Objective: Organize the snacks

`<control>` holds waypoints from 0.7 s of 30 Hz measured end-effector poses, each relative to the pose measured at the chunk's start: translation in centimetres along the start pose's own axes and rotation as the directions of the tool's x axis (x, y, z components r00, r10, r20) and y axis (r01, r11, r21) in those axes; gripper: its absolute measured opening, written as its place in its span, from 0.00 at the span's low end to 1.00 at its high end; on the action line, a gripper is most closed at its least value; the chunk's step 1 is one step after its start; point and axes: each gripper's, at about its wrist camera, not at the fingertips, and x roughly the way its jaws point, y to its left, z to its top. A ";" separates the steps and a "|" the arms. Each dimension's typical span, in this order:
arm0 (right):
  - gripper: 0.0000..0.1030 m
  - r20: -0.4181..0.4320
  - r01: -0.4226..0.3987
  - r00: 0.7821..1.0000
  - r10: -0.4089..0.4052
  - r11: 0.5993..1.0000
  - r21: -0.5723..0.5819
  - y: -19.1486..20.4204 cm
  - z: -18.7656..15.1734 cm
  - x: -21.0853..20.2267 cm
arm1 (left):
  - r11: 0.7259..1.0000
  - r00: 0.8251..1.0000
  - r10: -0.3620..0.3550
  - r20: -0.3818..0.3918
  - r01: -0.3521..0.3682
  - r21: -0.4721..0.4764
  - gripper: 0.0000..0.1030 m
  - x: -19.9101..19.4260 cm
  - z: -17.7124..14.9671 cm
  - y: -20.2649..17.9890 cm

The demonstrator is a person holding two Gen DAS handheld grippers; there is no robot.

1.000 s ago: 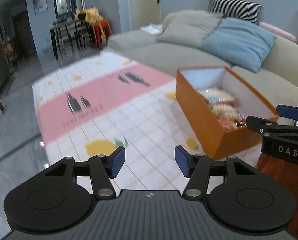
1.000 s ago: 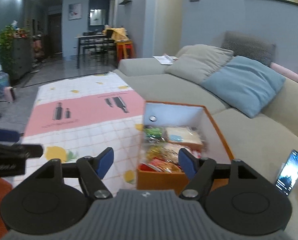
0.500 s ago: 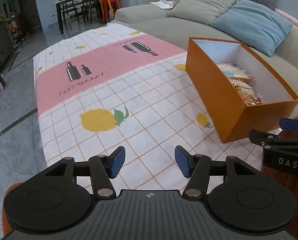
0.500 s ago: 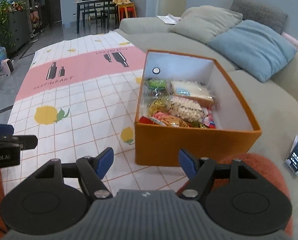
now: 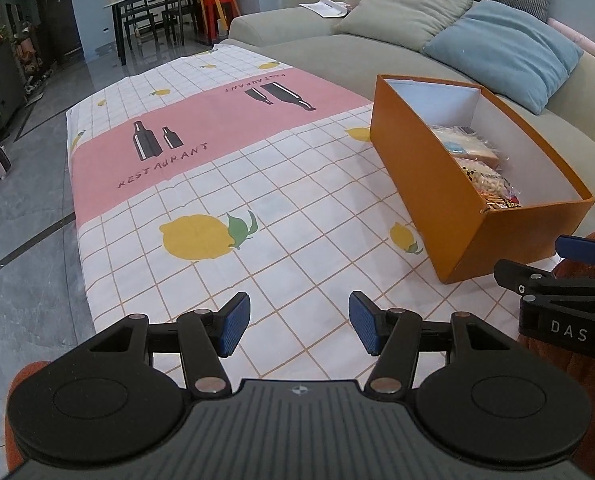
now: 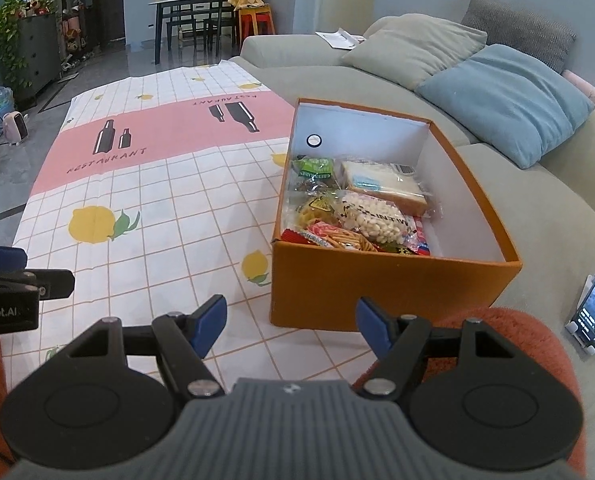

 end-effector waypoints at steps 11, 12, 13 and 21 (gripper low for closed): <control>0.68 0.002 0.004 1.000 -0.004 1.000 -0.009 0.2 -0.1 -0.1 | 1.000 1.000 0.001 -0.004 -0.001 -0.007 0.65 -0.1 0.0 0.2; 0.68 0.002 0.004 1.000 -0.004 1.000 -0.009 0.2 -0.1 -0.1 | 1.000 1.000 0.001 -0.004 -0.001 -0.008 0.65 -0.1 0.0 0.2; 0.68 0.002 0.004 1.000 -0.004 1.000 -0.010 0.2 -0.1 -0.1 | 1.000 1.000 0.003 -0.005 -0.003 -0.008 0.65 -0.1 0.0 0.3; 0.68 0.002 0.008 1.000 -0.008 1.000 -0.014 0.2 -0.1 -0.1 | 1.000 1.000 0.003 -0.005 -0.003 -0.014 0.65 -0.2 -0.1 0.3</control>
